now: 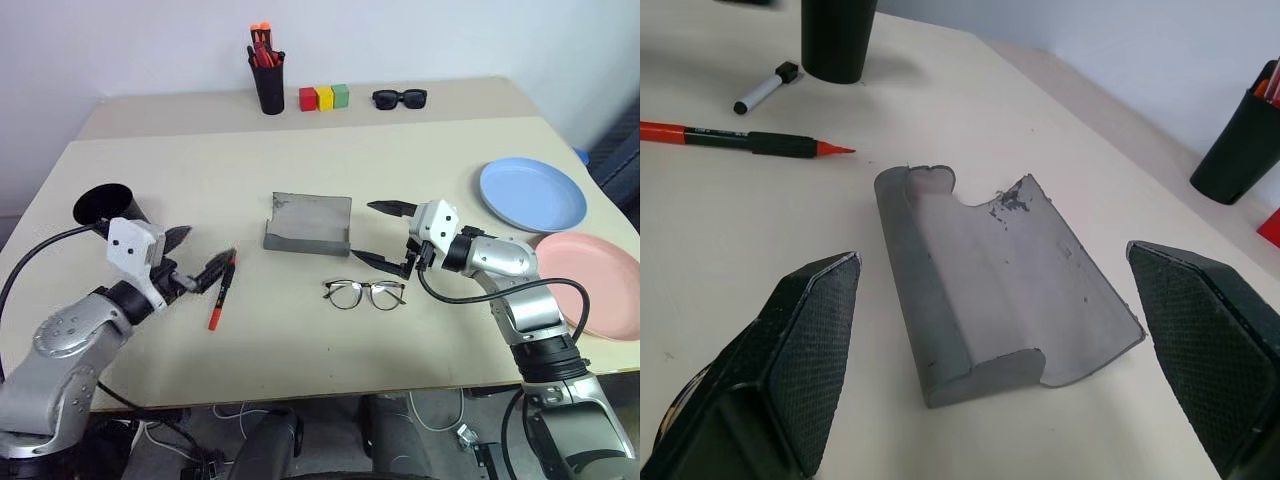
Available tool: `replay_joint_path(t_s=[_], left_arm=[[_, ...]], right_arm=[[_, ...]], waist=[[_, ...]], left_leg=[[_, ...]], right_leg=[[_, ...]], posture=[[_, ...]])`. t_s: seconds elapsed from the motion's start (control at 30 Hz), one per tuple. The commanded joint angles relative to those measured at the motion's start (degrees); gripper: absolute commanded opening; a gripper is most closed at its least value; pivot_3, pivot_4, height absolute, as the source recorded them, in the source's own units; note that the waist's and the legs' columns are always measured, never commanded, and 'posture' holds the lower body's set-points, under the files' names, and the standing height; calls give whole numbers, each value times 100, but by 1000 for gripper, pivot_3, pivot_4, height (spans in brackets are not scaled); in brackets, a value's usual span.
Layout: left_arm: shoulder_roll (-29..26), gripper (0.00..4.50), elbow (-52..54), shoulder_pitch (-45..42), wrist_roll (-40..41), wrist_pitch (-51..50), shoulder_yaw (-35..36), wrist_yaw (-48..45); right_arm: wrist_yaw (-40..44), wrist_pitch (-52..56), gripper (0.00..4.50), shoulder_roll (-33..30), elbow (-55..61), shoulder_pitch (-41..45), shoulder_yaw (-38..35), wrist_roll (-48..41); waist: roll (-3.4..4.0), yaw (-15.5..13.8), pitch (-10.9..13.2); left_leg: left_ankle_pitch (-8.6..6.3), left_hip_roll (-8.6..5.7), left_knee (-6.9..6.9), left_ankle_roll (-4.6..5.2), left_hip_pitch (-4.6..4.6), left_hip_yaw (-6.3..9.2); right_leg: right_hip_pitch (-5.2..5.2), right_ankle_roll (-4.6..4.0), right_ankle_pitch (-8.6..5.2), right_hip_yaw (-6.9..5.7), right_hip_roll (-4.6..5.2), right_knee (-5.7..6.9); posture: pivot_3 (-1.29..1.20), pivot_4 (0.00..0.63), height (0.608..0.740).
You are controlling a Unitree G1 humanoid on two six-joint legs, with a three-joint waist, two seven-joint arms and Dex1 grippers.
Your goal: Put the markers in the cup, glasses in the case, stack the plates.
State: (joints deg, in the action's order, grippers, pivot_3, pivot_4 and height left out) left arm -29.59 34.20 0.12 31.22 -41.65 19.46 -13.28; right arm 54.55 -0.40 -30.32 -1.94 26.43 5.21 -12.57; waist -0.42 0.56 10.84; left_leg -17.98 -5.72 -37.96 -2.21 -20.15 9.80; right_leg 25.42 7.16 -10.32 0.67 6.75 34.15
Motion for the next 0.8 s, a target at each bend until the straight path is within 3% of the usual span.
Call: replay_joint_path(t_s=[0.03,0.13,0.3,0.53,0.8], left_arm=[[706,4500,700,-185,-121,-955,273,1534],[1728,4500,898,-328,-83,-1670,586,2595],[2428,4500,644,-642,-294,-1870,921,3278],[2636,4500,-422,-1717,-157,-2341,1872,3789],[2716,4500,-910,-2268,-351,-3101,1954,3946]], right_arm=[[50,-135,4357,3,35,67,-97,-86],[72,-134,4357,66,-11,107,-51,-87],[64,-92,4357,179,-129,221,-73,-126],[69,-78,4357,105,-30,169,-103,-38],[-7,4,4357,49,84,119,-156,-69]], waist=[[-1,0,0],[-2,0,-2],[-6,-14,-2],[-7,-62,-2],[-10,-112,-2]], left_leg=[[0,0,-1,0,-1,0],[1,-1,-1,-2,0,-4],[1,-13,-2,-3,2,-8],[3,-17,-6,-6,3,-8],[20,-19,-6,-37,0,-9]], right_leg=[[0,3,2,0,-1,-1],[0,5,3,5,-1,-2],[-1,4,5,7,-5,0],[-4,2,8,7,-6,-2],[-2,7,10,7,-6,-6]], posture=[[0,150,740],[0,150,740],[0,150,740],[0,150,740],[0,150,740]])
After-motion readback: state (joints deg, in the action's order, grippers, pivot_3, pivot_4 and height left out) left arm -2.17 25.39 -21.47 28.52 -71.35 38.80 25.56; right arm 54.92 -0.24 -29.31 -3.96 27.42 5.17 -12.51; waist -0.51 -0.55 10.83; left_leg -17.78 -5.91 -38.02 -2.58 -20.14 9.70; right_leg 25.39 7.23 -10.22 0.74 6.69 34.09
